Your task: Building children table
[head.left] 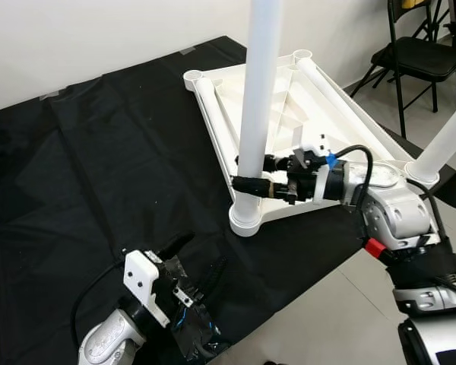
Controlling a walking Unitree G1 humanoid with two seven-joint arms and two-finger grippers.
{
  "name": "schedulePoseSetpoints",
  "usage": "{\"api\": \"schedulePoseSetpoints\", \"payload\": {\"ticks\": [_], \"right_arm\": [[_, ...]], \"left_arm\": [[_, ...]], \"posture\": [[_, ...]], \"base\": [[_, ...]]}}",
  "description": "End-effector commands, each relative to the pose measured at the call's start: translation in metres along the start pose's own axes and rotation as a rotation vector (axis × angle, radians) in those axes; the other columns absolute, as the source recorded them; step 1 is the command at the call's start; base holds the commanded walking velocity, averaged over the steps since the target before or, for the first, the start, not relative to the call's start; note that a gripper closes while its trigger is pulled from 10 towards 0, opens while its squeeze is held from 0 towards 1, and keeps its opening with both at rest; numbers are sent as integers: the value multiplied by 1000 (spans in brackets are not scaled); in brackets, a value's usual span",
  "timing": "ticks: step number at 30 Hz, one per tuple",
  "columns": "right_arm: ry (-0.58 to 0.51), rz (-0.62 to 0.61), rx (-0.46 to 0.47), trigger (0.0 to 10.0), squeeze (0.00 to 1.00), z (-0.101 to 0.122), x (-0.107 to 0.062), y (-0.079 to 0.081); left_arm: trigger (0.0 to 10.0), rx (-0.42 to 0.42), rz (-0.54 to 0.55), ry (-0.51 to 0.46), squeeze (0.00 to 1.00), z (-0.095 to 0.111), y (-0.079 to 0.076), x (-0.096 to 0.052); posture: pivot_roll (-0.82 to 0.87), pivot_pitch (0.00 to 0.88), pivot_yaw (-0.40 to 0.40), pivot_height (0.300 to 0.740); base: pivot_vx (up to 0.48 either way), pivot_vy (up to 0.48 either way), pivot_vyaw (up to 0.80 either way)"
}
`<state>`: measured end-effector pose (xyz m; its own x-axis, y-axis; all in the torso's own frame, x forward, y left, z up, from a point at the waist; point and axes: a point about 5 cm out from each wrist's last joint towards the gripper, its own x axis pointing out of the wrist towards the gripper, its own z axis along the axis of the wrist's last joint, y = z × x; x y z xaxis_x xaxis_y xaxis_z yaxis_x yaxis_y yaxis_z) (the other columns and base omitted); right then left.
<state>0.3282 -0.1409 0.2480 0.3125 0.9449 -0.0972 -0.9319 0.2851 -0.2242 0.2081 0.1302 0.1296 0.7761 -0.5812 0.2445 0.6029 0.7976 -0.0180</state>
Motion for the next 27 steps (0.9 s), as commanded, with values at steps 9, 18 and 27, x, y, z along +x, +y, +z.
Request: {"api": "schedulePoseSetpoints", "payload": {"ticks": [9, 18, 27], "right_arm": [[44, -722, 213, 0, 0, -67, 13, 28], [131, -801, 246, 0, 0, -80, 34, 64], [52, -745, 206, 10000, 1000, -62, 43, 60]], "left_arm": [[10000, -12, -1, 24, 0, -2, 1, -5], [10000, -14, -9, 25, 0, -4, 2, -1], [10000, -14, 7, 15, 0, -4, 2, 0]], "posture": [[17, 215, 7, 740], [11, 198, -9, 740], [12, 200, -11, 740]], "base": [[0, 0, 0], [0, 0, 0], [0, 0, 0]]}}
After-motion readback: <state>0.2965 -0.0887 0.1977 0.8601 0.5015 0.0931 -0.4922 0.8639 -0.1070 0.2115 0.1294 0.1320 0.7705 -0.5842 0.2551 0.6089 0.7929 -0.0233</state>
